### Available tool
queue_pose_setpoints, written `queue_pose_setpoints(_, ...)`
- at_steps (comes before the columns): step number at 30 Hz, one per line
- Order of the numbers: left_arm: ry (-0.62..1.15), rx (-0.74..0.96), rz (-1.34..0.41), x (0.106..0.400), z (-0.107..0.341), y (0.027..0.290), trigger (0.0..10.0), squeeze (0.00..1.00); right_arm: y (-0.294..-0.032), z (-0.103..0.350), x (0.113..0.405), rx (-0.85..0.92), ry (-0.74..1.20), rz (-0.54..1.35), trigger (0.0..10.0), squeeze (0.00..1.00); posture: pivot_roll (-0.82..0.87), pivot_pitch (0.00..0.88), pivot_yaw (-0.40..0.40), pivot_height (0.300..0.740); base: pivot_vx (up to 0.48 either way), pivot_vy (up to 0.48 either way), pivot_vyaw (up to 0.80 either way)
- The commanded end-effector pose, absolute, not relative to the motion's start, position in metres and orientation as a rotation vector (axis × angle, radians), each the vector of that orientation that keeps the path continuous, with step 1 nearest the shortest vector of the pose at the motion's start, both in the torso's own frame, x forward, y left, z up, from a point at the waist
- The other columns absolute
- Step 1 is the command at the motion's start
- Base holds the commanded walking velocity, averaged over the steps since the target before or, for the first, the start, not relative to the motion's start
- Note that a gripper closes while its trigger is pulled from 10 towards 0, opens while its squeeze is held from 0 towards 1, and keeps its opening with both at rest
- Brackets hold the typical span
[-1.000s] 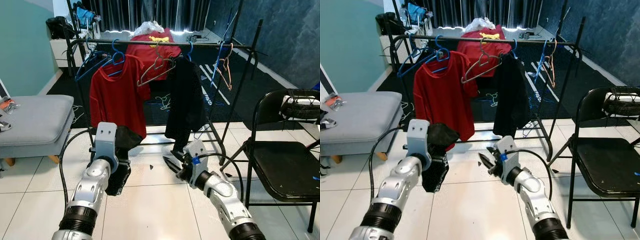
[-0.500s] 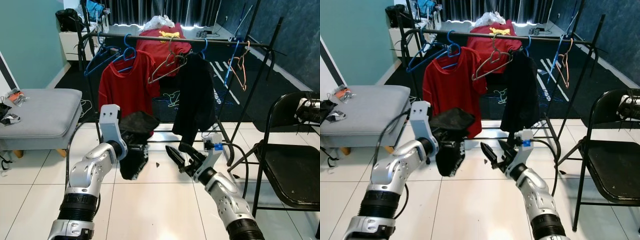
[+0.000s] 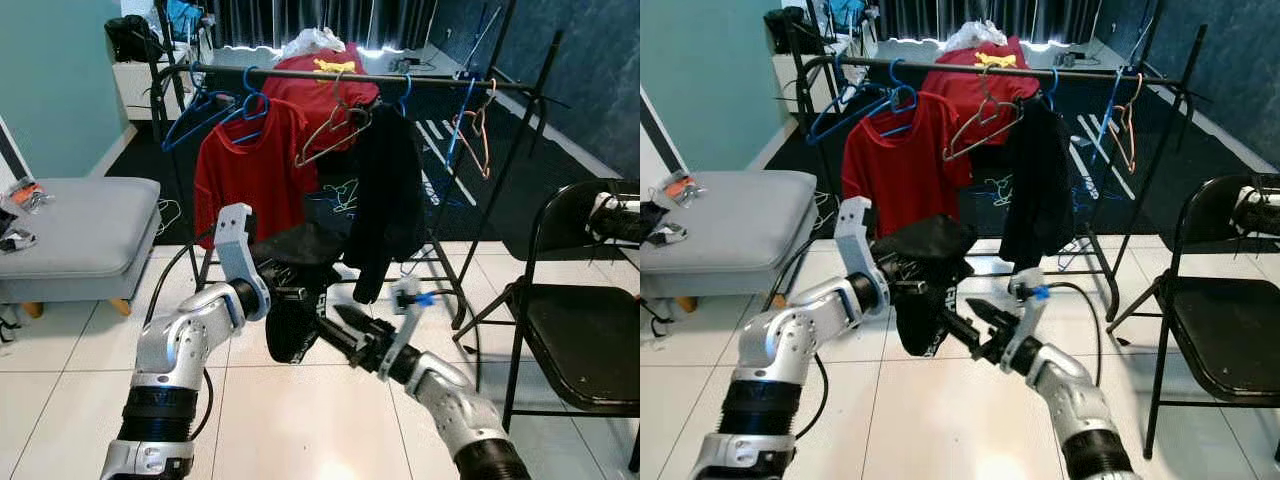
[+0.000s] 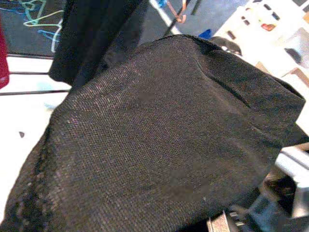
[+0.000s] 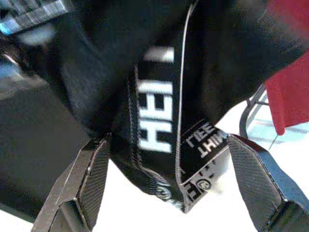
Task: Hang hanger
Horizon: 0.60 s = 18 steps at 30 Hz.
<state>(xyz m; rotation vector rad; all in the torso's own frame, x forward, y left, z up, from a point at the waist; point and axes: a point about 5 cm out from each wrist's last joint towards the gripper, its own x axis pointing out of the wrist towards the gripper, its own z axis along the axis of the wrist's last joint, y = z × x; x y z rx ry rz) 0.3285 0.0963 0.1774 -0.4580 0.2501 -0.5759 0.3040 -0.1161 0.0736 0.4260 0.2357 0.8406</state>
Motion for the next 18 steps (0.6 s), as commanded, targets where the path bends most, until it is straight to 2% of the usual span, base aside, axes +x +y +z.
queue_pose_setpoints(1, 0.248, -0.480, -0.603, 0.328, 0.182, 0.093, 10.0, 0.00, -0.116, 0.071, 0.306, 0.413, 0.251, 0.825, 10.0, 0.00, -0.08, 0.000, -0.018, 0.740, 0.000, 0.000, 0.00)
queue_pose_setpoints(4, 0.248, -0.480, -0.603, 0.328, 0.182, 0.093, 10.0, 0.00, -0.116, 0.071, 0.306, 0.413, 0.251, 0.825, 10.0, 0.00, -0.08, 0.000, -0.018, 0.740, 0.000, 0.000, 0.00)
queue_pose_setpoints(5, 0.263, -0.484, -0.611, 0.326, 0.183, 0.092, 10.0, 0.00, -0.112, 0.079, 0.314, 0.523, 0.231, 0.834, 10.0, 0.00, -0.07, 0.000, -0.025, 0.740, 0.000, 0.000, 0.00)
queue_pose_setpoints(6, 0.263, -0.484, -0.611, 0.326, 0.183, 0.092, 10.0, 0.00, -0.112, 0.079, 0.314, 0.523, 0.231, 0.834, 10.0, 0.00, -0.07, 0.000, -0.025, 0.740, 0.000, 0.000, 0.00)
queue_pose_setpoints(7, 0.263, -0.483, -0.607, 0.326, 0.183, 0.093, 10.0, 0.00, -0.111, 0.080, 0.314, 0.539, 0.228, 0.837, 4.9, 0.00, -0.06, 0.000, -0.027, 0.740, 0.000, 0.000, 0.00)
queue_pose_setpoints(8, 0.263, -0.483, -0.607, 0.326, 0.183, 0.093, 10.0, 0.00, -0.111, 0.080, 0.314, 0.539, 0.228, 0.837, 4.9, 0.00, -0.06, 0.000, -0.027, 0.740, 0.000, 0.000, 0.00)
queue_pose_setpoints(9, 0.263, -0.482, -0.603, 0.326, 0.183, 0.093, 10.0, 0.00, -0.111, 0.080, 0.314, 0.546, 0.225, 0.836, 3.1, 0.00, -0.06, 0.000, -0.029, 0.740, 0.000, 0.000, 0.00)
queue_pose_setpoints(10, 0.263, -0.481, -0.599, 0.326, 0.183, 0.094, 10.0, 0.00, -0.112, 0.081, 0.314, 0.559, 0.217, 0.836, 0.0, 0.00, -0.06, 0.000, -0.029, 0.740, 0.000, 0.000, 0.00)
queue_pose_setpoints(18, 0.277, -0.458, -0.543, 0.328, 0.180, 0.101, 10.0, 0.00, -0.115, 0.081, 0.311, 0.587, 0.182, 0.836, 0.0, 0.00, -0.07, 0.000, -0.026, 0.740, 0.000, 0.000, 0.00)
